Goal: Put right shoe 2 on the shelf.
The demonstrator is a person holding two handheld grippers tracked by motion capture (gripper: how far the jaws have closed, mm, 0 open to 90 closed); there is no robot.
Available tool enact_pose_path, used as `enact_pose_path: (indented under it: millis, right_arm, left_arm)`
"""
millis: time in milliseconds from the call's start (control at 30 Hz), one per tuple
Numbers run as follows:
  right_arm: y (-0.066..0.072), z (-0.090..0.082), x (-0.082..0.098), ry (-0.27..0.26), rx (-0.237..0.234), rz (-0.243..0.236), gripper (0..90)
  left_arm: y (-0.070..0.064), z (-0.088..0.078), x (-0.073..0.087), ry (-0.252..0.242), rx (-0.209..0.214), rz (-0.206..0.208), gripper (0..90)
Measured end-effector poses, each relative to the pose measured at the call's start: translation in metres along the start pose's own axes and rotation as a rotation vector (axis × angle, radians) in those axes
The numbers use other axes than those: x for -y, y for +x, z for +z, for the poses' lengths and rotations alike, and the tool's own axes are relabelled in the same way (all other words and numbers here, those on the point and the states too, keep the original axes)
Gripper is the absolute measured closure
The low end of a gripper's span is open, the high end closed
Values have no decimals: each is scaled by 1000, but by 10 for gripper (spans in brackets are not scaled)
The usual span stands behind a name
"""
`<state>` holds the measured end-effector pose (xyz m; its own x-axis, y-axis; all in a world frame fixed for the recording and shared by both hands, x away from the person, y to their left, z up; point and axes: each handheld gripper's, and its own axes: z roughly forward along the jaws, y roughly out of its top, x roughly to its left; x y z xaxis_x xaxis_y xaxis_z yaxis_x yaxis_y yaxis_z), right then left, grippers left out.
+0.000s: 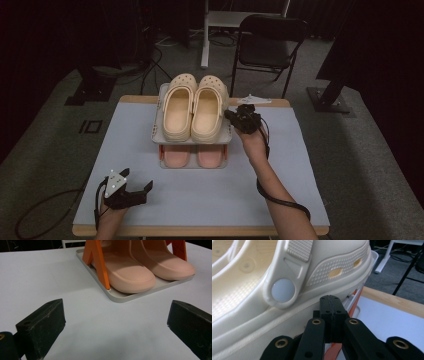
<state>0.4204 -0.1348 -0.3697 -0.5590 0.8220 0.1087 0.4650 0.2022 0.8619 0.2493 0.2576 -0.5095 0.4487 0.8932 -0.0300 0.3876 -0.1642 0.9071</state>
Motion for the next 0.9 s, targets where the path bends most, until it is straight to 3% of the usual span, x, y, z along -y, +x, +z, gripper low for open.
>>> enact_pose_path:
  millis: [233, 367, 733, 900]
  right_arm:
    - [-7, 7, -8, -24, 7, 22, 900]
    - [-6, 13, -12, -21, 17, 1, 900]
    - [-9, 23, -18, -12, 32, 5, 900]
    - [-15, 18, -17, -23, 33, 5, 678]
  left_arm:
    - [1, 0, 0, -1, 1, 1, 17]
    - [1, -1, 0, 1, 1, 2, 17]
    - [2, -2, 0, 1, 2, 0, 17]
    - [3, -2, 0, -1, -2, -1, 17]
